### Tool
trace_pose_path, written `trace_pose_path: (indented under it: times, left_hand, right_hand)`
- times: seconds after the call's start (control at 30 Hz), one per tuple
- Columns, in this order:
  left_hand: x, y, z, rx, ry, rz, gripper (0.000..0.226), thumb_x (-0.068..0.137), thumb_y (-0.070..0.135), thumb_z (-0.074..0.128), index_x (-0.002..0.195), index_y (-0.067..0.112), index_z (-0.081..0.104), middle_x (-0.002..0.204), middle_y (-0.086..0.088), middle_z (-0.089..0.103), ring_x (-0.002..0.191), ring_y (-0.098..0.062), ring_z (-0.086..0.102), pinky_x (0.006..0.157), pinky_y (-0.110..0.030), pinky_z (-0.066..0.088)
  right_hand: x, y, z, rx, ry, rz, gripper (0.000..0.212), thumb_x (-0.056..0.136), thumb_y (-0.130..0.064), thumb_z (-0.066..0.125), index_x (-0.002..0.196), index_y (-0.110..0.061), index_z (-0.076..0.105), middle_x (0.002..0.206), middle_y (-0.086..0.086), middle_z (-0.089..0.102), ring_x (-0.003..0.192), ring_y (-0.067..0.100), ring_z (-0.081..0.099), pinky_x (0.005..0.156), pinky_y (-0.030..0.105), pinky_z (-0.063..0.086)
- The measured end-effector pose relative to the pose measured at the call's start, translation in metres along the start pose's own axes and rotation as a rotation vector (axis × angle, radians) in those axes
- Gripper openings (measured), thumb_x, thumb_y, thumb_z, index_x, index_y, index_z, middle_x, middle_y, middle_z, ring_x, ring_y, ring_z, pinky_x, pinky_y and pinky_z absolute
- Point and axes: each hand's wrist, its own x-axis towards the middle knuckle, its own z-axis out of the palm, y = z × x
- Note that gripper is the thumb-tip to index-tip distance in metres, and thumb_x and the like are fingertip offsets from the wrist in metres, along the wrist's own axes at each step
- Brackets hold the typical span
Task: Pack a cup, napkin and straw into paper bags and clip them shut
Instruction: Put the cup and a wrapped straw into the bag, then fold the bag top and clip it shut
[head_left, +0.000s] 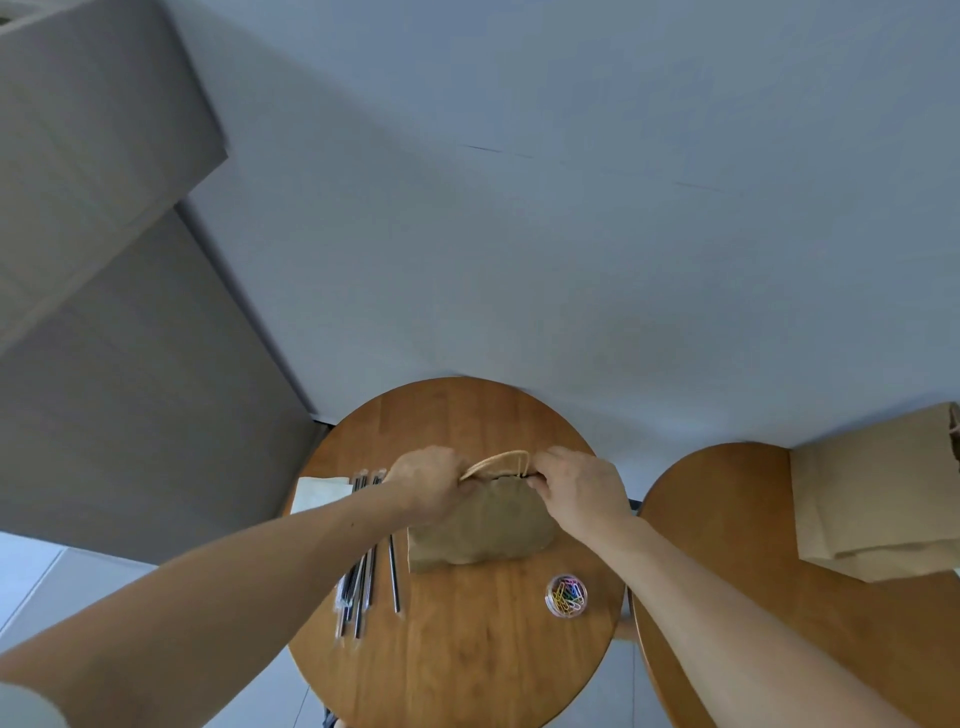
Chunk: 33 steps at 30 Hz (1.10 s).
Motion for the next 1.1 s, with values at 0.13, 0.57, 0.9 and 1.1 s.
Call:
trace_pose_path:
  times: [0.13,0.57,0.9,1.1]
  left_hand:
    - [0.0,-0.006,0.002,-0.125,0.112,-0.094,0.013,0.092,0.039,0.058,0.094,0.032,0.068,0.065,0.017,0.052,0.063,-0.007,0.053,0.051,-0.023,0.037]
    - [0.0,-0.011,0.01,-0.067,0.286,0.008,0.024,0.099,0.042,0.051,0.107,0.029,0.071,0.088,0.005,0.07,0.082,-0.018,0.063,0.067,-0.028,0.031]
    - [0.009,-0.001,0.019,-0.129,0.178,-0.042,0.025,0.1,0.043,0.05,0.076,0.036,0.053,0.066,0.013,0.054,0.068,-0.015,0.057,0.052,-0.026,0.035]
    - [0.023,0.002,0.02,-0.174,0.19,-0.048,0.023,0.1,0.04,0.049,0.106,0.032,0.069,0.08,0.01,0.065,0.08,-0.015,0.062,0.062,-0.03,0.048]
  right_hand:
    - [0.004,-0.001,0.004,0.011,0.001,0.004,0.018,0.099,-0.036,0.052,0.097,-0.024,0.065,0.089,-0.006,0.064,0.08,0.015,0.061,0.063,0.029,0.049]
    - [0.006,0.005,0.009,0.092,0.235,-0.042,0.012,0.09,-0.024,0.068,0.083,-0.015,0.069,0.078,-0.001,0.065,0.069,0.019,0.062,0.053,0.035,0.052]
    - [-0.02,0.032,0.013,0.393,0.456,0.102,0.01,0.09,-0.014,0.067,0.1,-0.015,0.065,0.094,-0.007,0.058,0.064,0.001,0.053,0.058,0.008,0.04]
    - [-0.062,0.043,0.075,0.517,0.074,0.407,0.013,0.091,-0.016,0.065,0.083,-0.026,0.064,0.073,-0.02,0.059,0.066,-0.003,0.058,0.057,0.009,0.042]
